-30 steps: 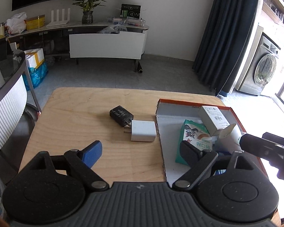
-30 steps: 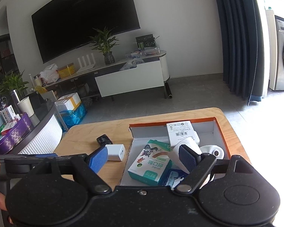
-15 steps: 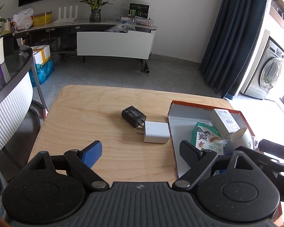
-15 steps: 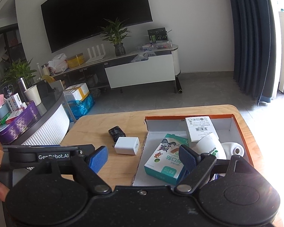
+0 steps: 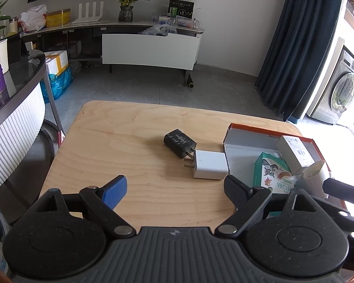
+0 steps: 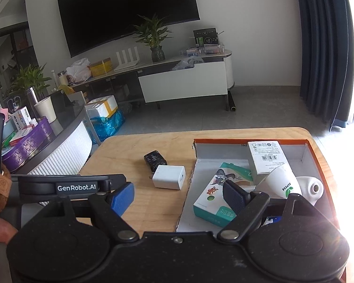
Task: Organize rigid objects
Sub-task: 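Move both open tools back toward the black charger and small white charger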
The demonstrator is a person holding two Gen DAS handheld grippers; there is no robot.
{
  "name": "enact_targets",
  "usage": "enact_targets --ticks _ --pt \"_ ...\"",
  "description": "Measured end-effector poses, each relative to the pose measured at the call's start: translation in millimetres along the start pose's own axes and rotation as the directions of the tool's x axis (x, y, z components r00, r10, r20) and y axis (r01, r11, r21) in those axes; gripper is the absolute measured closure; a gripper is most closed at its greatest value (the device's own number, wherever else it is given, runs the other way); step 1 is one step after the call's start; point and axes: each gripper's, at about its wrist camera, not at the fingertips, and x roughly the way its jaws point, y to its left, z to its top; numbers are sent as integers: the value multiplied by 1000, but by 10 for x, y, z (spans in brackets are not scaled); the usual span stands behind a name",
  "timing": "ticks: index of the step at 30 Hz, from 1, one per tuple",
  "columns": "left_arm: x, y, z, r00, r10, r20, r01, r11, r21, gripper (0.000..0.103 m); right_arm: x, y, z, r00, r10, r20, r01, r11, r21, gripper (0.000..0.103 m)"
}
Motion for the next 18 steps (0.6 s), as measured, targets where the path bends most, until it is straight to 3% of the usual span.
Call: enact_targets --ticks 18 --pt "993 -25 565 992 95 -82 -102 992 -79 11 153 -29 -67 998 56 -19 -56 998 0 6"
